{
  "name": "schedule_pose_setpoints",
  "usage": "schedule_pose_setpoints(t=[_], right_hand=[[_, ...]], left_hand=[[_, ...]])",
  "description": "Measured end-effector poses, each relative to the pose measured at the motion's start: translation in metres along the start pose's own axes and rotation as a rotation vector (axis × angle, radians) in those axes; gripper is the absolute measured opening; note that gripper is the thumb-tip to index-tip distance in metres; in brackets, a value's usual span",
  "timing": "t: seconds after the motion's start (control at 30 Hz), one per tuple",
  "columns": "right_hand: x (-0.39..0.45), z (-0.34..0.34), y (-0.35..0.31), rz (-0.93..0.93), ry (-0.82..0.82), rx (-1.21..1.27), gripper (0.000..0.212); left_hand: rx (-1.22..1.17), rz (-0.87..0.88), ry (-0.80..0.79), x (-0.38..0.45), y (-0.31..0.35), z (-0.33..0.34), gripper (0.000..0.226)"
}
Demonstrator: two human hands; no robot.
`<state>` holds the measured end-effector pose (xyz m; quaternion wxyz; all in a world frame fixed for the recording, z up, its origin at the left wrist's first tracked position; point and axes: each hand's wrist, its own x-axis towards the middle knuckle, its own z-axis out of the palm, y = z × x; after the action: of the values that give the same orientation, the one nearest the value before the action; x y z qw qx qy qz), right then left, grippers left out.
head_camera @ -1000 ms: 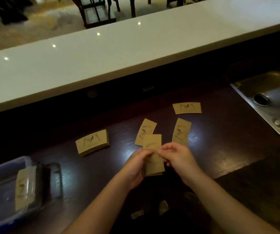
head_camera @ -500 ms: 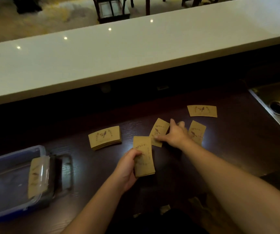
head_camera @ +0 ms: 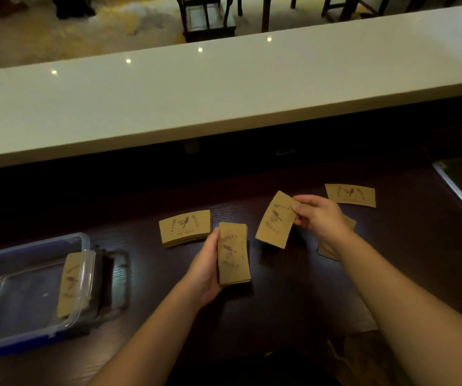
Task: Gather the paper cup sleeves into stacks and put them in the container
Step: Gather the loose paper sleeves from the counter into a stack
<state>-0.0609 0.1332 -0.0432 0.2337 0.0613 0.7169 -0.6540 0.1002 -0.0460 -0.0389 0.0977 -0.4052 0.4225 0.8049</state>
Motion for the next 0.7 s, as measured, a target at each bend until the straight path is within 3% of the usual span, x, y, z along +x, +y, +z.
schedule_pose_setpoints(t=[0.13, 0.23, 0.4, 0.53, 0.63, 0.7], right_hand=[[-0.024, -0.003, -0.014, -0.102, -0.164, -0.059, 0.018], [-0.034, 0.003, -0.008, -0.116, -0.173, -0.191, 0.018], [-0.04, 0.0, 0.015, -0.194, -0.061, -0.496, 0.021], [-0.031, -0.03, 0.017, -0.156, 0.14, -0.543, 0.035], [-0.013, -0.07, 0.018, -0.033, 0.285, -0.786, 0.053], [-0.005, -0.09, 0.022, 0.131, 0.278, -0.861, 0.064]], left_hand=[[0.068, -0.03, -0.13, 0.008, -0.001, 0.023, 0.058], [0.097, -0.051, -0.207, 0.014, -0.004, 0.047, 0.056], [0.261, 0.03, -0.162, 0.019, -0.017, 0.07, 0.019], [0.282, -0.014, -0.085, 0.022, -0.021, 0.071, 0.011], [0.268, -0.046, -0.039, 0.022, -0.021, 0.066, 0.016], [0.262, -0.032, -0.024, 0.021, -0.019, 0.063, 0.015]])
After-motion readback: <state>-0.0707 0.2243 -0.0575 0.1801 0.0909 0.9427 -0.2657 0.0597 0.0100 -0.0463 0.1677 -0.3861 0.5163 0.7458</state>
